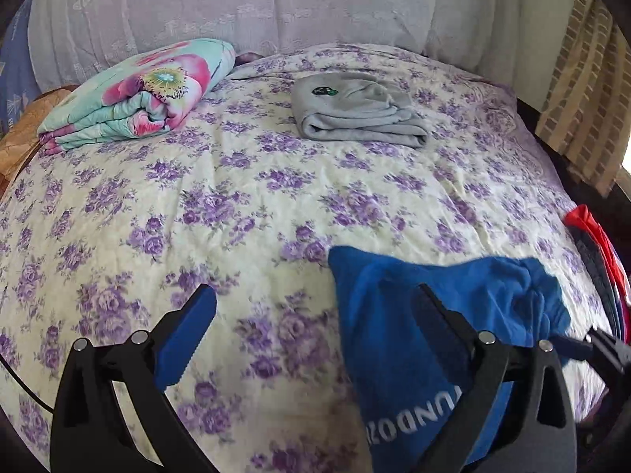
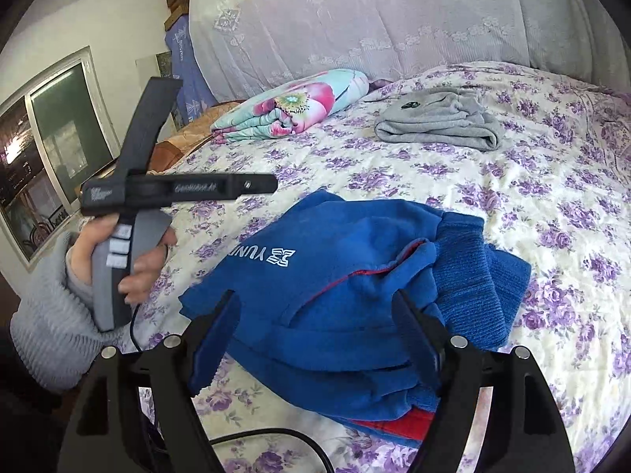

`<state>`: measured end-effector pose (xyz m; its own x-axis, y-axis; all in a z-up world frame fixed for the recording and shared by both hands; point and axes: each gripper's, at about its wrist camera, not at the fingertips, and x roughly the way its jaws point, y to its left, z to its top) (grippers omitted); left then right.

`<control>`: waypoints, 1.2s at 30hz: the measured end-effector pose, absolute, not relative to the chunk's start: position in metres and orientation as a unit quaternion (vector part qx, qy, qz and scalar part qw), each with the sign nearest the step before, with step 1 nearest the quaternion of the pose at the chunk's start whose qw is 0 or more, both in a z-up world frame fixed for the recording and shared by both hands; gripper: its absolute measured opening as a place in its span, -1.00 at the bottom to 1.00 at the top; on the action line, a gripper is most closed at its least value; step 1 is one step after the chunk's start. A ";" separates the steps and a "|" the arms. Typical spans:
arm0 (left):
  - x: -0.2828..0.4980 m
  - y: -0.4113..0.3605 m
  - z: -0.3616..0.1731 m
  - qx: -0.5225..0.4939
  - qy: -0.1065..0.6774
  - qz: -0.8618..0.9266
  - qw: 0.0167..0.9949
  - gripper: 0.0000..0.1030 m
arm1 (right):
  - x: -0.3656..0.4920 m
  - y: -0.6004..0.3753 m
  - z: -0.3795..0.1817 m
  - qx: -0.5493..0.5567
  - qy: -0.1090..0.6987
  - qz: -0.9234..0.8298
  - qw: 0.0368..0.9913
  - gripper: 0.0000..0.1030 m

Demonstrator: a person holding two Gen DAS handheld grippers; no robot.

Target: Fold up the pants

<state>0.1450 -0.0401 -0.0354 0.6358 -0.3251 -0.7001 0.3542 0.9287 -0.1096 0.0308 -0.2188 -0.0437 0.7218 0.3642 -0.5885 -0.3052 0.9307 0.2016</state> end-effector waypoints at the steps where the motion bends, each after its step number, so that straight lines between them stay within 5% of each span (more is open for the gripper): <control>1: 0.135 -0.044 -0.039 0.023 0.389 -0.193 0.901 0.88 | 0.033 -0.220 -0.047 0.040 0.335 0.173 0.925 0.68; 3: 0.121 -0.052 -0.053 0.029 0.404 -0.197 0.893 0.88 | 0.042 -0.223 -0.062 0.042 0.374 0.170 0.911 0.69; 13: 0.097 -0.050 -0.057 0.003 0.386 -0.169 0.907 0.90 | 0.022 -0.245 -0.038 0.060 0.296 0.116 0.946 0.69; 20: 0.088 -0.072 -0.071 0.035 0.390 -0.175 0.903 0.92 | 0.056 -0.271 -0.084 0.104 0.387 0.053 0.915 0.75; 36: 0.083 -0.068 -0.064 0.019 0.393 -0.180 0.902 0.92 | 0.024 -0.324 -0.064 0.229 0.341 0.073 0.909 0.85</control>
<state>0.0830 -0.0680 -0.0643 0.6268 -0.3088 -0.7154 0.3389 0.9348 -0.1066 0.0242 -0.3243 -0.0644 0.7568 0.2887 -0.5864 0.0243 0.8841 0.4666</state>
